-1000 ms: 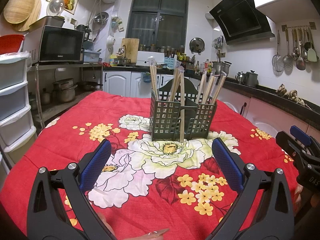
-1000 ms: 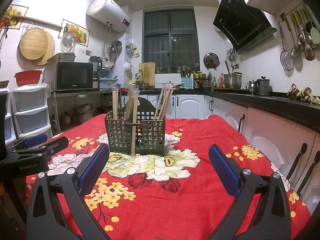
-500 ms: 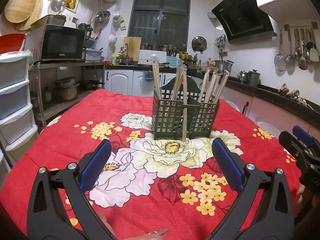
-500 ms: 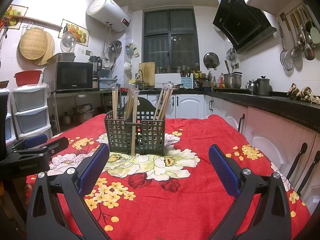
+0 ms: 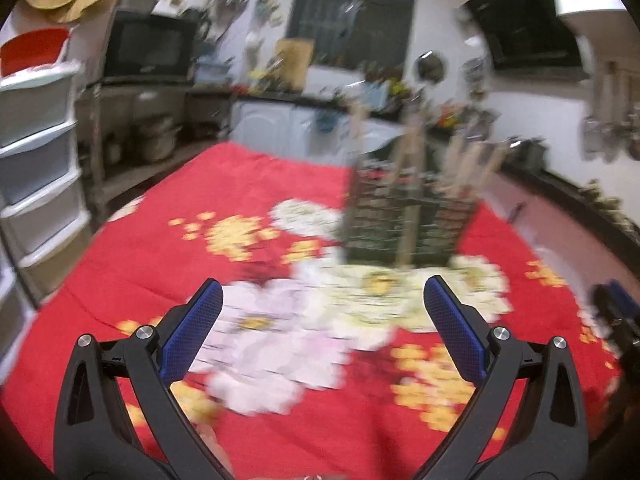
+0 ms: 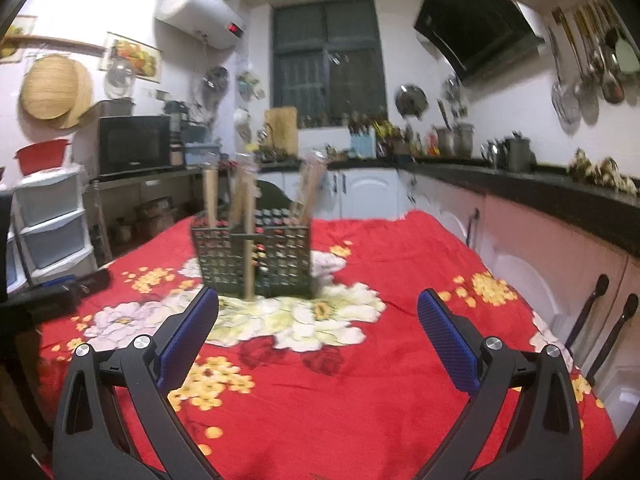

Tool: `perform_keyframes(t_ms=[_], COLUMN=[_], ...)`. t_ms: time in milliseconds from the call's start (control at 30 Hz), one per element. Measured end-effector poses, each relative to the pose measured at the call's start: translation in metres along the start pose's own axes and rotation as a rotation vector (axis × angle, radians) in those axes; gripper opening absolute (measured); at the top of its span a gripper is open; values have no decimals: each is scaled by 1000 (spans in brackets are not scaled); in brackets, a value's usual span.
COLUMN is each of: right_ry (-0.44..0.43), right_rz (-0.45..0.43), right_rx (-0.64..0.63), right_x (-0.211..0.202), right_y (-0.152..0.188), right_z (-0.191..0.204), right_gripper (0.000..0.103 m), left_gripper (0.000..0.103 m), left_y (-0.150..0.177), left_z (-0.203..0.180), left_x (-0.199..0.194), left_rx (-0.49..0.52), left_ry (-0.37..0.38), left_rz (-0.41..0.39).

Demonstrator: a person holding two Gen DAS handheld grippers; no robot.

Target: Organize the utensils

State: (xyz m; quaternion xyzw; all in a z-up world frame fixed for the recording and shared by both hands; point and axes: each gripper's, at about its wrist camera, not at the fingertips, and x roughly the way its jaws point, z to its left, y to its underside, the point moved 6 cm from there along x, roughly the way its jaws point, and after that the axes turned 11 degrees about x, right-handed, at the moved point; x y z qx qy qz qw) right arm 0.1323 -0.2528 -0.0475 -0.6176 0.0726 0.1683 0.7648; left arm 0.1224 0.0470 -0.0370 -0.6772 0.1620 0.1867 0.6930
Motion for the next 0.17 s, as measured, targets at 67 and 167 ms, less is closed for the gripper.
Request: perform_keyframes(t_ms=[67, 167], right_ry=[84, 269], right_rz=[77, 221], right_rx=[-6, 4], right_x=[22, 68], right_y=[-12, -24], right_z=[-18, -61], right_gripper=[97, 97], left_gripper=[93, 93], left_y=[-9, -11], left_z=[35, 74], left_x=[19, 54], left_rx=[-35, -28], left_ry=[-48, -117], left_rz=[83, 238])
